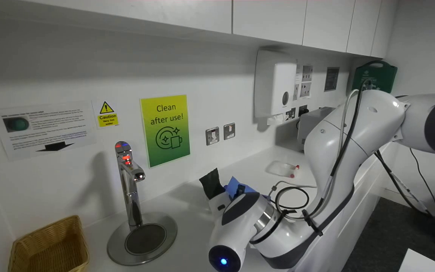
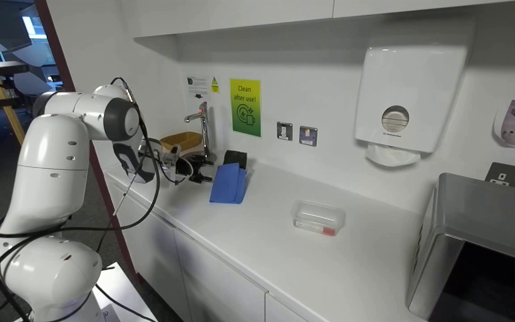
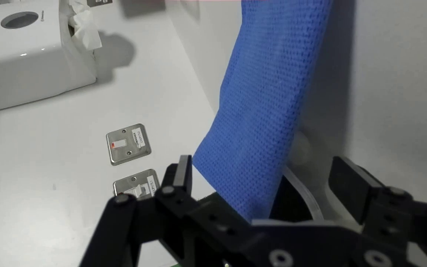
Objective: Put the blue paper in the left bowl
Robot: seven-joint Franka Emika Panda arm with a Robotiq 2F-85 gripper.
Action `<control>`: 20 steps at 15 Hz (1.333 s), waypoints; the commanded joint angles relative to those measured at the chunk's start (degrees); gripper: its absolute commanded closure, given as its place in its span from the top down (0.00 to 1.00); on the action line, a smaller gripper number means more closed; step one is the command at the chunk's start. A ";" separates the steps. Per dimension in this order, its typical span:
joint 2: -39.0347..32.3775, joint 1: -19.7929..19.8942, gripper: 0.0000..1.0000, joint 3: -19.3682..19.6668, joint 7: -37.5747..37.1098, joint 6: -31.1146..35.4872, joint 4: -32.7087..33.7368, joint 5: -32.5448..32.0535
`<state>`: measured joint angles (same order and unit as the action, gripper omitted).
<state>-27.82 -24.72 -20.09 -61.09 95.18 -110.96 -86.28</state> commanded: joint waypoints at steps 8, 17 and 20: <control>2.25 1.16 1.00 0.72 -4.46 0.96 -3.55 0.80; 5.69 2.81 1.00 1.75 -4.36 -1.60 -8.01 1.62; 6.88 3.02 1.00 2.14 -3.66 -2.48 -8.61 1.29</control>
<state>-25.21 -22.27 -18.02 -66.05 93.96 -116.40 -85.51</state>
